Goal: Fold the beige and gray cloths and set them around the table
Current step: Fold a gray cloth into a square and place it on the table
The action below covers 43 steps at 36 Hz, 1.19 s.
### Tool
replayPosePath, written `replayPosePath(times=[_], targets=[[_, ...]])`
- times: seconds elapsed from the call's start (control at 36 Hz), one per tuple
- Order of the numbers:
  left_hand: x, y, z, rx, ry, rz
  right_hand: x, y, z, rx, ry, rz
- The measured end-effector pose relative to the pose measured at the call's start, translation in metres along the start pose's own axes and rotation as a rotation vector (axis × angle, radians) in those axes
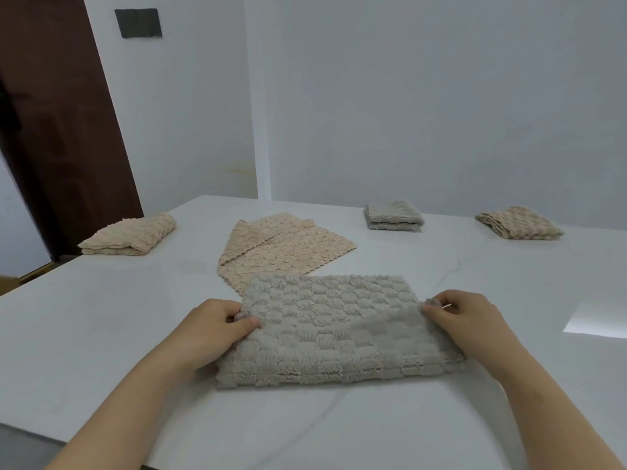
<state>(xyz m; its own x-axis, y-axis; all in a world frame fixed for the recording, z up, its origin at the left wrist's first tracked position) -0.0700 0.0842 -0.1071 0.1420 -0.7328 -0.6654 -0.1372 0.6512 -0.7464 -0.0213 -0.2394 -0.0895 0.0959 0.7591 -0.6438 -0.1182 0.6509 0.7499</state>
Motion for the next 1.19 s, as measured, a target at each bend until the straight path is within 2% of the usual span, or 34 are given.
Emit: replayPosePath(times=[0.08, 0.14, 0.36, 0.61, 1.0, 1.19], targets=[[-0.007, -0.003, 0.004, 0.002, -0.061, -0.153, -0.004, 0.003, 0.002, 0.006, -0.086, 0.179], [-0.012, -0.006, 0.009, 0.016, -0.118, -0.171, -0.003, 0.005, 0.005, 0.005, -0.122, 0.230], [-0.015, -0.023, 0.048, 0.065, -0.317, 0.075, 0.002, 0.020, 0.040, 0.002, -0.200, 0.216], [-0.001, -0.009, 0.081, 0.006, -0.354, 0.199, 0.028, 0.004, 0.076, 0.065, -0.203, 0.110], [0.015, 0.002, 0.089, 0.015, -0.324, 0.399, 0.053, -0.010, 0.085, 0.073, -0.117, -0.249], [0.013, -0.003, 0.083, 0.097, -0.376, 0.328, 0.055, -0.009, 0.083, 0.031, -0.091, -0.215]])
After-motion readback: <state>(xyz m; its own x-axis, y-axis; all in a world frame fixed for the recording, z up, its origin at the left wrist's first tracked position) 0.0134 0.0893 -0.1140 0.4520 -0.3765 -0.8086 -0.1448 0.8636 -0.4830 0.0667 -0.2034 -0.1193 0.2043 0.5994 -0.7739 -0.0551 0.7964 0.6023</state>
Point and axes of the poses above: each hand's wrist, its own z-axis towards the middle knuckle, its own x-axis out of the palm, y = z × x, the point moved 5 cm from there along z, towards the middle knuckle, and after that the axes turned 1 degree about z, right-handed, at the moved point
